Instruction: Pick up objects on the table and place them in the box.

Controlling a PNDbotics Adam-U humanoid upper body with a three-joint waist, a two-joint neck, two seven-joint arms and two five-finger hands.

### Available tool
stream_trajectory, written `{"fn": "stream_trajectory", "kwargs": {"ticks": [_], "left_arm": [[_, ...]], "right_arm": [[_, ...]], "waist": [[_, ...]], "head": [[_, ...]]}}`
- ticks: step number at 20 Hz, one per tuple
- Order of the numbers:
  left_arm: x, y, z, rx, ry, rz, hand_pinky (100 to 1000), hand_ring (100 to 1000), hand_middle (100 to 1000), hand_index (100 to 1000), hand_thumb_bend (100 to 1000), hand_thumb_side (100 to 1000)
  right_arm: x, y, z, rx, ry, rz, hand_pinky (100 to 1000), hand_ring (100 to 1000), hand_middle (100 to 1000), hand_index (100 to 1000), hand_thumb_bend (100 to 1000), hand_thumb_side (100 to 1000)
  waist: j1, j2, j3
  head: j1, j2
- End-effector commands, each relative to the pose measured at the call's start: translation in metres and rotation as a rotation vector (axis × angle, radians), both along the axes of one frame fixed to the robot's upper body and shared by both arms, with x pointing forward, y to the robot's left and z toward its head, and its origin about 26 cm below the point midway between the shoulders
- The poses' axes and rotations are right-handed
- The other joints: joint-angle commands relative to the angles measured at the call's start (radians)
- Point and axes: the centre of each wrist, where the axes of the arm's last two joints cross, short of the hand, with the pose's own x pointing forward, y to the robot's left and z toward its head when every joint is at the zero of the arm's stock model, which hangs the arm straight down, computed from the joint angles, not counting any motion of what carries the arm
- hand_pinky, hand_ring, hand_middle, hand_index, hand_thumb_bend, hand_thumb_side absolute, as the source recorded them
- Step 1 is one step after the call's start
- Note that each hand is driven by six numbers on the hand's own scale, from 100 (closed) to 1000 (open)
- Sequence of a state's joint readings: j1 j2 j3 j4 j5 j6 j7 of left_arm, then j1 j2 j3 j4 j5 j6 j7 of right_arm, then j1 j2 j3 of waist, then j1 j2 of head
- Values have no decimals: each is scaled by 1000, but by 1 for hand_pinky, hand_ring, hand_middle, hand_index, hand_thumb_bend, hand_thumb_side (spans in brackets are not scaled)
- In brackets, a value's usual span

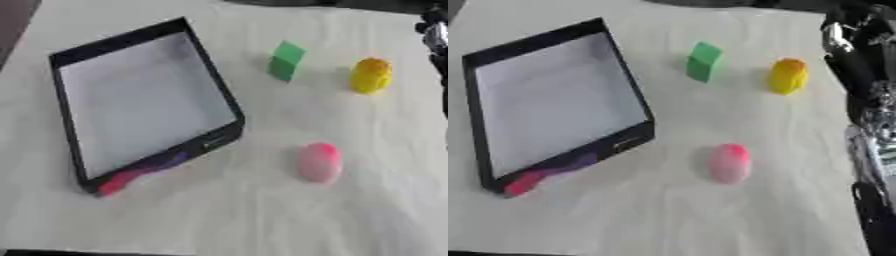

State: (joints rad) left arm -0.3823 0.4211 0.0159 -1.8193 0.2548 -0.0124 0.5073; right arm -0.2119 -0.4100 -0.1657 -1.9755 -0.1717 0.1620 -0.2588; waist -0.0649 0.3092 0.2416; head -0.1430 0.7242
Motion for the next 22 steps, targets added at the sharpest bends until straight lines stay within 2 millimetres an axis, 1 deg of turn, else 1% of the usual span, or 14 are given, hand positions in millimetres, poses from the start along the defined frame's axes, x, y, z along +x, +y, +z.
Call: {"fn": "stream_trajectory", "kwargs": {"ticks": [1,3,5,8,11,13,18,22], "left_arm": [[-1,2,10,13,-32,4,731,610,793,841,350,633],[-1,2,13,11,-43,6,731,611,793,842,351,628],[-1,3,16,20,-50,8,731,611,793,842,349,624],[-1,5,21,34,-60,13,731,612,793,842,348,619],[-1,8,21,49,-55,22,731,611,793,842,346,618],[-2,10,21,56,-51,26,730,611,793,842,347,616],[-2,13,20,73,-41,33,730,611,793,841,347,614],[-2,16,17,84,-27,41,729,610,792,840,346,614]], "right_arm": [[-2,-2,12,-35,-35,0,940,818,744,848,100,422],[-2,-3,14,-42,-38,-7,942,823,750,851,100,424],[-2,-6,16,-50,-37,-13,944,830,758,855,100,426],[-3,-9,23,-83,-40,-16,946,840,769,862,100,433],[-4,-12,32,-151,-33,-12,948,852,781,868,100,428],[-4,-14,41,-216,-27,-7,950,857,788,871,100,425],[-3,-16,64,-416,22,18,943,863,805,875,109,421],[-1,-16,92,-593,40,43,933,861,807,873,146,389]], "waist": [[-2,-25,1],[0,-25,1],[3,-27,0],[5,-31,-1],[4,-37,-7],[2,-43,-12],[-1,-57,-20],[-4,-65,-25]], "head": [[2,-23],[2,-27],[-2,-24],[-3,-13],[-1,4],[1,14],[6,27],[3,30]]}}
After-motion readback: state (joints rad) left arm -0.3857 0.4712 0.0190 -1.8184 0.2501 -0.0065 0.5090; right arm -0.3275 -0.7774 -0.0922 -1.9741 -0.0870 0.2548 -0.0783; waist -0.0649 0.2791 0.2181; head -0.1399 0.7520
